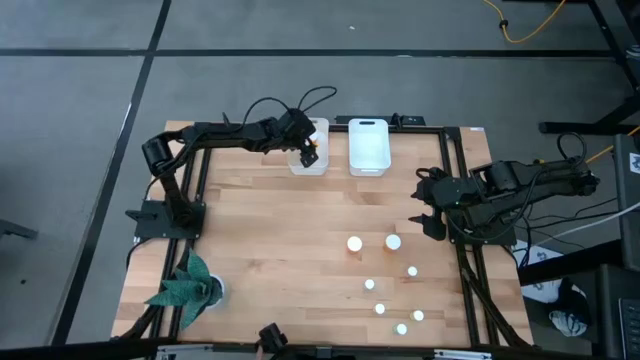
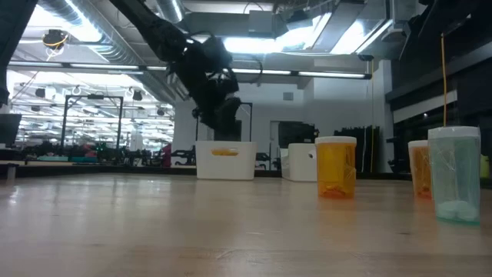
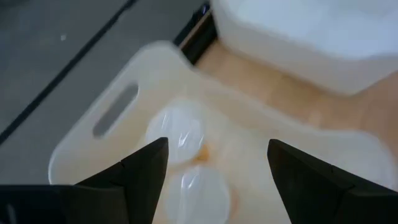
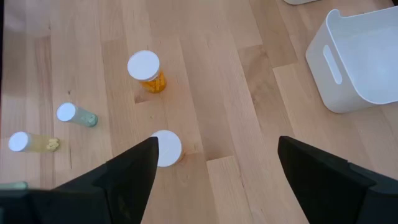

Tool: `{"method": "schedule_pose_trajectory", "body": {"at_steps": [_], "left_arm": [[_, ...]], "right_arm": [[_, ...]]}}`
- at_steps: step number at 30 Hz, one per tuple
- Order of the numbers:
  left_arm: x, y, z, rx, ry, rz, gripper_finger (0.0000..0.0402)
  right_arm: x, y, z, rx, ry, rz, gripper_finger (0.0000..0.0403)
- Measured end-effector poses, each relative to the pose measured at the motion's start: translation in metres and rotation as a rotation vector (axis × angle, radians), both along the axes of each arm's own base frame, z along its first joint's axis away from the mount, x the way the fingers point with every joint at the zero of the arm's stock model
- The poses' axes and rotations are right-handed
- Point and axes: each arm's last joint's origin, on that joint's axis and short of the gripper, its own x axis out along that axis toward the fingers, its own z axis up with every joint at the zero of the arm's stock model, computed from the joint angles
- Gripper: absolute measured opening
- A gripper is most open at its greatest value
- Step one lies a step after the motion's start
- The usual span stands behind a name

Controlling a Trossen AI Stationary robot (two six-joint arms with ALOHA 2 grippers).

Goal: Pick and place medicine bottles into bin by pill shape (circle, oval)
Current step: Put the orange capsule bottle into the left white bin

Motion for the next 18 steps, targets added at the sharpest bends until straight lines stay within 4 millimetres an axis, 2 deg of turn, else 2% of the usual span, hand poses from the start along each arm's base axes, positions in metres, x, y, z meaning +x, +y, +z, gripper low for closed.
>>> {"method": "schedule_pose_trajectory", "body": {"at_steps": [4,8,14,18], "left_arm": [[0.002,-0.009,0.012,0.013,-0.033,-0.023,0.0267],[0.007,-0.031,0.026,0.003,-0.087,-0.109,0.0267],[0.02,-0.085,0.045,-0.057,-0.159,-0.29,0.0267],[0.028,-0.126,0.047,-0.092,-0.165,-0.386,0.0267]], "right_arm": [[0.0,0.0,0.0,0.0,0.0,0.0,0.033],[0.0,0.0,0.0,0.0,0.0,0.0,0.033],[0.0,0.0,0.0,0.0,0.0,0.0,0.033],[0.0,0.0,0.0,0.0,0.0,0.0,0.033]]}}
